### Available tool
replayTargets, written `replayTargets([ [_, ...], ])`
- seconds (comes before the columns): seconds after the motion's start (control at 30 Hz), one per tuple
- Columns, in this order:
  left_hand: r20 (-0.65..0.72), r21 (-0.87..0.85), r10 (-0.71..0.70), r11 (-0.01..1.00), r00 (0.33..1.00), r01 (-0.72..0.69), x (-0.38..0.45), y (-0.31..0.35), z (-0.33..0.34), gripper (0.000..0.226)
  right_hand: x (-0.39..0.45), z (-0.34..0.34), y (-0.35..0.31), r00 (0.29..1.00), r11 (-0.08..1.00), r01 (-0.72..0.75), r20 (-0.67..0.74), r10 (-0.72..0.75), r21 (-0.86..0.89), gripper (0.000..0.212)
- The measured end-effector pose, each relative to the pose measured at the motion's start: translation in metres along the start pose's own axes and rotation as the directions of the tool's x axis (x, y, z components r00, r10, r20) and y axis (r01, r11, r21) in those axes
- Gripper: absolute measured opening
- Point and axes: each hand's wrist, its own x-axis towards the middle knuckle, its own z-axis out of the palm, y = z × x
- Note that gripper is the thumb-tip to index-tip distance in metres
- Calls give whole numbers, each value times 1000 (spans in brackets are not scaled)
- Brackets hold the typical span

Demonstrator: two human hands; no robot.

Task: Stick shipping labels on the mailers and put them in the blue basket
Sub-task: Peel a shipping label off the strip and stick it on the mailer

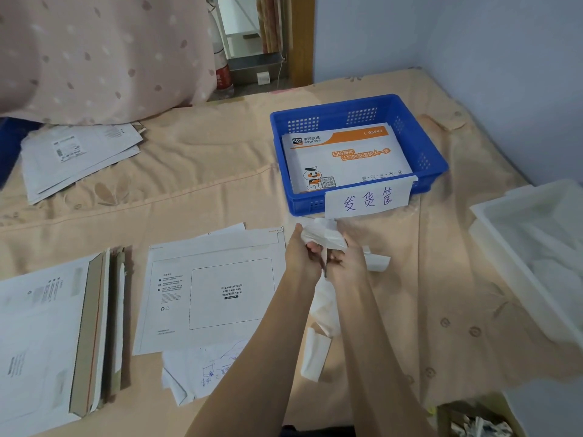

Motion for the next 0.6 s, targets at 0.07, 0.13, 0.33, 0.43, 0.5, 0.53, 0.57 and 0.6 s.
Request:
replayTargets([
  [0.07, 23, 69, 23, 997, 999, -24, 2, 2, -3, 25, -1, 0, -5, 999, 999, 10, -34, -12, -34, 21],
  [0.13, 1, 339, 39, 940, 999, -37, 5, 9, -8, 40, -8, 3, -17, 997, 984, 58, -40, -65, -171, 22],
  [0.33, 38, 746, 83, 661, 996, -83, -2, 24, -1, 52, -16, 8, -26, 929, 714, 358, 148, -340, -602, 33],
  [0.43, 83, 780, 288, 577, 954, -242, -2, 15, 5, 42, -14, 4, -15, 858, 603, 496, 249, -449, -625, 27],
  [0.5, 131, 831, 435, 442, 891, -338, 1, 13, 5, 36, -7, 4, -11, 876, 639, 468, 223, -428, -611, 35],
  [0.53, 157, 857, 482, 367, 862, -361, 3, 12, 3, 34, -4, 5, -12, 917, 715, 388, 162, -365, -582, 40],
  [0.57, 181, 871, 515, 312, 838, -380, 5, 11, 1, 34, -4, 7, -13, 954, 787, 292, 106, -281, -543, 43],
  [0.6, 200, 874, 535, 282, 821, -397, 6, 10, 0, 34, -6, 8, -13, 977, 847, 211, 77, -199, -488, 46],
])
